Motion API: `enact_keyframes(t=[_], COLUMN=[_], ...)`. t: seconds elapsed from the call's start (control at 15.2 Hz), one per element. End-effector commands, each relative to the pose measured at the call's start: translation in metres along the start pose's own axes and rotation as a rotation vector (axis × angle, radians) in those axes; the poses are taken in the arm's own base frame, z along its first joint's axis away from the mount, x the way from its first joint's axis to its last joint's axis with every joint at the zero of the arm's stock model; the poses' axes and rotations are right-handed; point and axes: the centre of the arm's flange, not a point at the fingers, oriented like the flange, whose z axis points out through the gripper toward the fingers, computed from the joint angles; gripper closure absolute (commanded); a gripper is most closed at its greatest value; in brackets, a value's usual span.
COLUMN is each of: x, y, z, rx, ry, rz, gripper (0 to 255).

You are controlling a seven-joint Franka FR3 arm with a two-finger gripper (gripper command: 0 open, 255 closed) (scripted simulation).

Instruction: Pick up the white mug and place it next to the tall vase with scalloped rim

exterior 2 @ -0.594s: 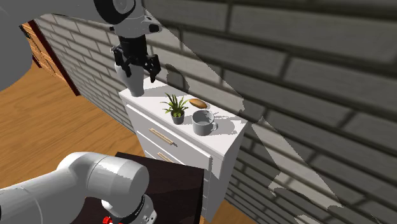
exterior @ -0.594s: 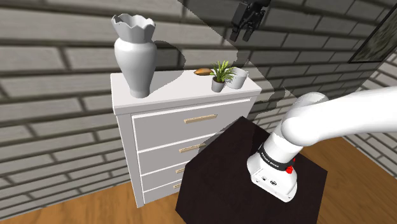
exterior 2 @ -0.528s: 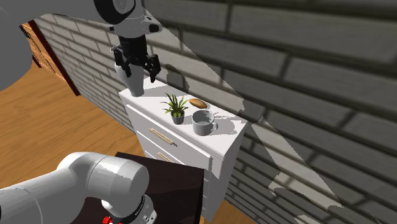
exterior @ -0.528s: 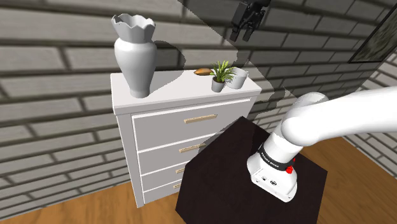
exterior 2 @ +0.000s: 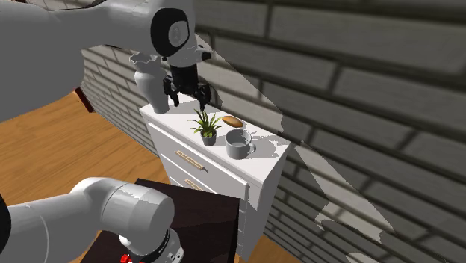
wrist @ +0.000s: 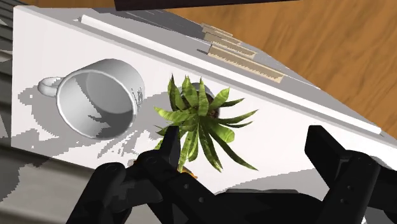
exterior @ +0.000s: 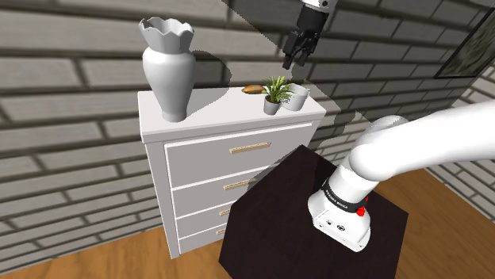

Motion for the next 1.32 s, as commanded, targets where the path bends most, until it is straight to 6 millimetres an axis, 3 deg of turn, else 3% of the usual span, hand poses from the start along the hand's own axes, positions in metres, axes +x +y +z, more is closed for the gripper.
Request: enact_keyframes(t=[0.0,0.73,1.25], x=[0.004,0.041,0.039], y=[0.015,0.107,0.112], z=[0.019,0.115,0.156], rx=[-0.017,-0.107,-0.108], ry=[-0.008,-0.059,-0.060], rz=[0.002,0.023,0.023], gripper=[0,0,0])
